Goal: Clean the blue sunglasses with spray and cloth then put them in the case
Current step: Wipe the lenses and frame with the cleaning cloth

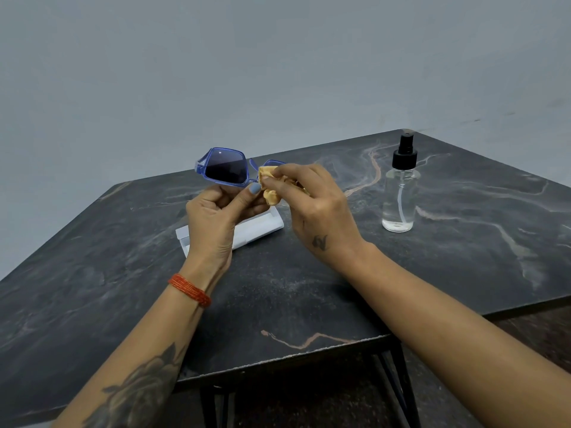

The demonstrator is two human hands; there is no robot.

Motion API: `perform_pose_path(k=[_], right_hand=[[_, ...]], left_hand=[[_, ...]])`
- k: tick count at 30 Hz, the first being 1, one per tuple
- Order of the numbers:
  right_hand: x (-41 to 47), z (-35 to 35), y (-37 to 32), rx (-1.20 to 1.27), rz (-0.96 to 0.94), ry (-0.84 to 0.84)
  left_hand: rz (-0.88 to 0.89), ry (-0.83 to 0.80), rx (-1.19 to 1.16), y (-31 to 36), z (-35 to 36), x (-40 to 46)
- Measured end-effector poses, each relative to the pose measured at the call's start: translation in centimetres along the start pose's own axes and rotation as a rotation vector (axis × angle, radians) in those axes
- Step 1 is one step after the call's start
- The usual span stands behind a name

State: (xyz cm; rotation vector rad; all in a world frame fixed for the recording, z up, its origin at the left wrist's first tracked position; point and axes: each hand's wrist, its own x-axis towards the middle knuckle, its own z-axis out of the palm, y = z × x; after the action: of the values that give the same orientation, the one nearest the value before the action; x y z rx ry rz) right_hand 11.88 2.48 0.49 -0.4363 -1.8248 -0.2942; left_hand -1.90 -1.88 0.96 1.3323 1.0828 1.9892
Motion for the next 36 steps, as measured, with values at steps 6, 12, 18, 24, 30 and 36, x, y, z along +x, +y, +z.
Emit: perform_pose_path(k=[6, 12, 18, 24, 30, 36], right_hand=[[0.2, -0.3, -0.1, -0.009, 0.140, 0.021], [-0.2, -0.2, -0.2, 0.051, 0.154, -0.004], [0.0, 0.0, -0.5, 0.065, 0.010, -0.005], [0.5, -0.4, 0.0, 0.015, 0.108, 0.051], [0.5, -0.2, 0.4, 0.047, 0.299, -0.013], [0.5, -0.2, 0.1, 0.070, 0.304, 0.026]], left_hand=[[0.005, -0.009, -0.016, 0.0, 0.0, -0.1], [0.000, 0.041, -0.064, 0.0, -0.3, 0.0], [0.032, 0.011, 0.035, 0.0, -0.1, -0.1], [0.025, -0.029, 0.050, 0.1, 0.2, -0.2], [-0.003, -0.004, -0.022, 0.1, 0.0, -0.2], [-0.022, 0.031, -0.070, 0.1, -0.1, 0.1]])
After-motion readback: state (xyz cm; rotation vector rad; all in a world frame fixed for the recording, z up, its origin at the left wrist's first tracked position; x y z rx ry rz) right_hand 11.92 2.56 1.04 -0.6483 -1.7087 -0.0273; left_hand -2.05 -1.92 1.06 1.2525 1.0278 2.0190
